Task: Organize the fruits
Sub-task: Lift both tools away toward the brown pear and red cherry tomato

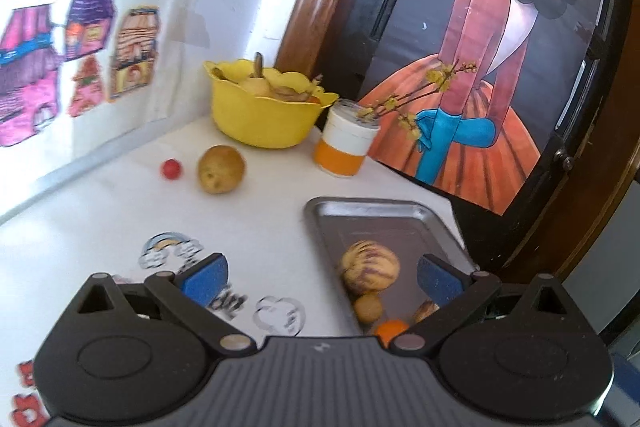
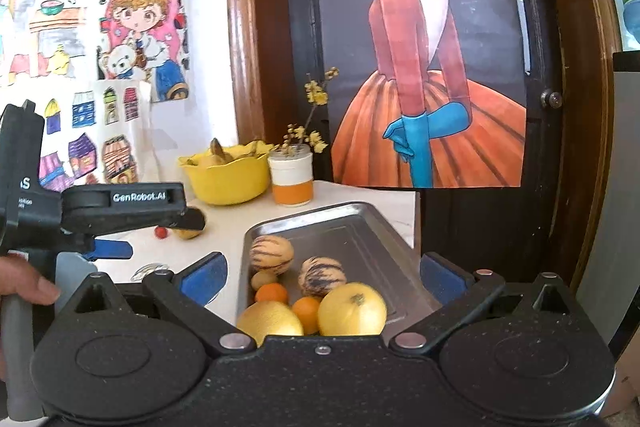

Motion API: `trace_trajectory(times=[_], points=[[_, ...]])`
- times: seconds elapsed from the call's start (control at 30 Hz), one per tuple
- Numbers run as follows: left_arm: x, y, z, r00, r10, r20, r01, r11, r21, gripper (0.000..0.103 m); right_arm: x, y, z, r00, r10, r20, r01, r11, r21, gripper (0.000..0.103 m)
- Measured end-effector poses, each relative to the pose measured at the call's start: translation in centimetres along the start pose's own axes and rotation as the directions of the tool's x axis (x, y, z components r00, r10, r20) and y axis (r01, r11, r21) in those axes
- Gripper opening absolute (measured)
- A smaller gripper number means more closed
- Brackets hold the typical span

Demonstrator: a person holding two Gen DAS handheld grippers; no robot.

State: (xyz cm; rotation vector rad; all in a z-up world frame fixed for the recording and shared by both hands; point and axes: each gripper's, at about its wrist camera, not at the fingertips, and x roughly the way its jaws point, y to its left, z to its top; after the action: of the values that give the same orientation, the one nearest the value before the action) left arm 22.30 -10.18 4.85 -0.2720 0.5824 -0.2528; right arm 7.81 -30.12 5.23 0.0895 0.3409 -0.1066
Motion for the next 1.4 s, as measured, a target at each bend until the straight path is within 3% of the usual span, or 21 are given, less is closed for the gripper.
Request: trace_trajectory(times=[0.3,0.57,0.8,0.87,1.03,1.23,1.4], points=[[-4.5,3.4,-2.3,0.997,0.062,-0.046,-0.060,0.997,0.053,0.103,-2.8,2.7,-0.7,0.994,0.080,-0.074,-0.081,0.997,-0.016,0.102],[-9.3,6.6,-5.1,0.990,0.108,-0.094,-0.096,0.988,0.121,0.103,-4.0,4.7,-2.7,0.960,0.171,-0.221,-0.164,0.985,0.049,0.102],[-13.4,8.9,-6.0,0.979,0.179,-0.093,-0.163,0.974,0.160,0.103,-5.3,7.4,-3.0,0.925,0.270,-0.266,-0.262,0.963,0.065,0.102],[-14.8,9.5,-5.9,0.977,0.198,-0.083,-0.181,0.967,0.180,0.103,-5.3,8.3,-2.9,0.907,0.311,-0.285,-0.301,0.950,0.079,0.102],[-17.3,10.6,-4.3,0.970,0.236,-0.053,-0.221,0.953,0.207,0.103,-5.5,10.0,-1.3,0.872,0.396,-0.289,-0.389,0.918,0.084,0.102],[-17.6,11.0,-2.7,0.960,0.278,-0.039,-0.264,0.941,0.211,0.103,-4.8,11.4,1.2,0.833,0.464,-0.303,-0.473,0.880,0.046,0.102],[-16.8,10.5,-1.4,0.951,0.308,-0.028,-0.293,0.925,0.241,0.103,-3.4,11.5,5.3,0.819,0.483,-0.309,-0.508,0.862,0.001,0.102]])
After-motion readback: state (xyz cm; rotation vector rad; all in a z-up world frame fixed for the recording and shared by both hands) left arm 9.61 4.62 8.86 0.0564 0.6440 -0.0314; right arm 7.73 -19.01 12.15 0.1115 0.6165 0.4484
